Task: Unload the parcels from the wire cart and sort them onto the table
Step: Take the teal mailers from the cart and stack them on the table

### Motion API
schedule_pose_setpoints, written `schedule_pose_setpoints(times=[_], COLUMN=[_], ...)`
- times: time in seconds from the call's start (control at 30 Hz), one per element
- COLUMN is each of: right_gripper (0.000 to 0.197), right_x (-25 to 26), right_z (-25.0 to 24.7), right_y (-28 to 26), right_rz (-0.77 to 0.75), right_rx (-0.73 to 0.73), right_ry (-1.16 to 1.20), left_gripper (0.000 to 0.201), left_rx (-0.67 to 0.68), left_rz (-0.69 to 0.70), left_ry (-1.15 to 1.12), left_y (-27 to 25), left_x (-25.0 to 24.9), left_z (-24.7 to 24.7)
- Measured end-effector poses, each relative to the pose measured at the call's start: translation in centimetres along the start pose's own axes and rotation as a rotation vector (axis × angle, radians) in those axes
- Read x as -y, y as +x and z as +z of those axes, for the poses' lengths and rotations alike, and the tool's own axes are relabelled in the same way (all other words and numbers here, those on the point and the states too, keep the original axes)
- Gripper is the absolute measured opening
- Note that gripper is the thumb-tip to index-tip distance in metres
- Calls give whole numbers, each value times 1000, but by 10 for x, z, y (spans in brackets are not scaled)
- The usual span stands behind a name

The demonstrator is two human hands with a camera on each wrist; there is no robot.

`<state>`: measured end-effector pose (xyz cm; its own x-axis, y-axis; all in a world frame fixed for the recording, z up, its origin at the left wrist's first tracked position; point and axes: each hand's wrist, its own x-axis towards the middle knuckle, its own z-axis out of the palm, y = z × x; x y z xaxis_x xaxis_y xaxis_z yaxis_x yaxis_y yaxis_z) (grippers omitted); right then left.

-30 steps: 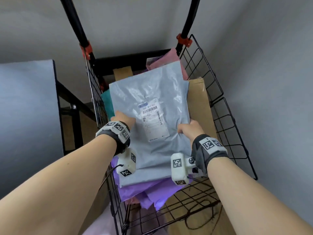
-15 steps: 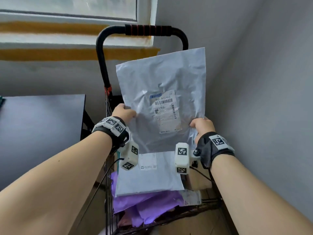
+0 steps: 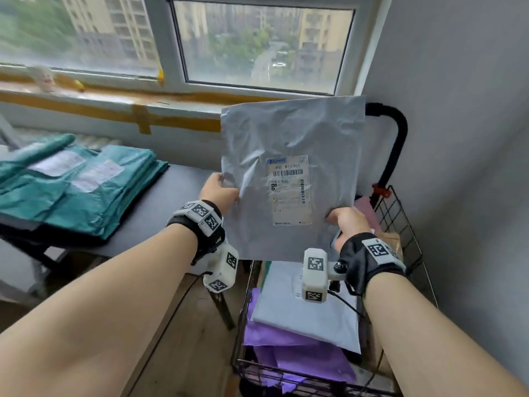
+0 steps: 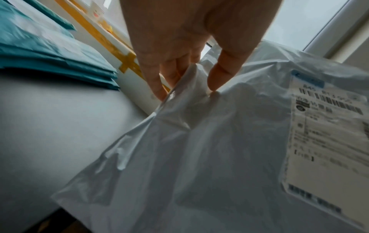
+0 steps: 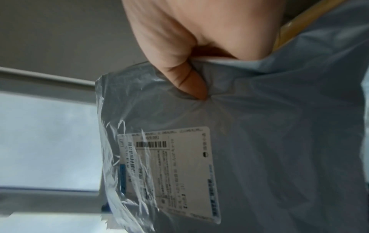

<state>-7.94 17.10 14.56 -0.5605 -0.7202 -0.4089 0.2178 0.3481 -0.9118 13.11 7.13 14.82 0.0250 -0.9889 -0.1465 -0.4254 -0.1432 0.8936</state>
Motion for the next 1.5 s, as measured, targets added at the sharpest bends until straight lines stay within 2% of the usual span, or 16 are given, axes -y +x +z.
schedule_pose_setpoints(times=[0.17,0.27,0.5,0.67,0.9,1.0,1.1,1.2,1.37,1.5], right_gripper=[32,28,14,9,7,6,12,2,8,14], right_x=[6,7,-2,-4,-14,-10,-8,-7,2,15], right_z=[67,114,256,356,461,498,535,575,643,686], right_y=[-33,-56,-121,-166,-204,-205,-191,-167,-125,-87], right_rz=[11,17,13,-22,2,-66,-86,-85,-62,27], right_rx=[95,162,279,297,366,389,401,420,436,426], right_ry=[156,154,57,31,4,-23,-58,-122,-169,-146], left_gripper=[54,49,53,55,63,65,65,64,65,66], left_rx=[-83,-159,-275,-334,-358,-370,-378,-370,-373,-335], left_rz=[-11,7,4,41,10,0,-3,-1,-15,-39], left_ry=[-42,-32,12,27,99,99,121,157,248,321], left_y=[-7,-5,-1,12,35,59,88,126,212,282], left_x=[12,27,75,99,136,148,160,170,180,180], left_z=[-72,-126,-272,-372,-467,-492,-509,-526,-557,-573])
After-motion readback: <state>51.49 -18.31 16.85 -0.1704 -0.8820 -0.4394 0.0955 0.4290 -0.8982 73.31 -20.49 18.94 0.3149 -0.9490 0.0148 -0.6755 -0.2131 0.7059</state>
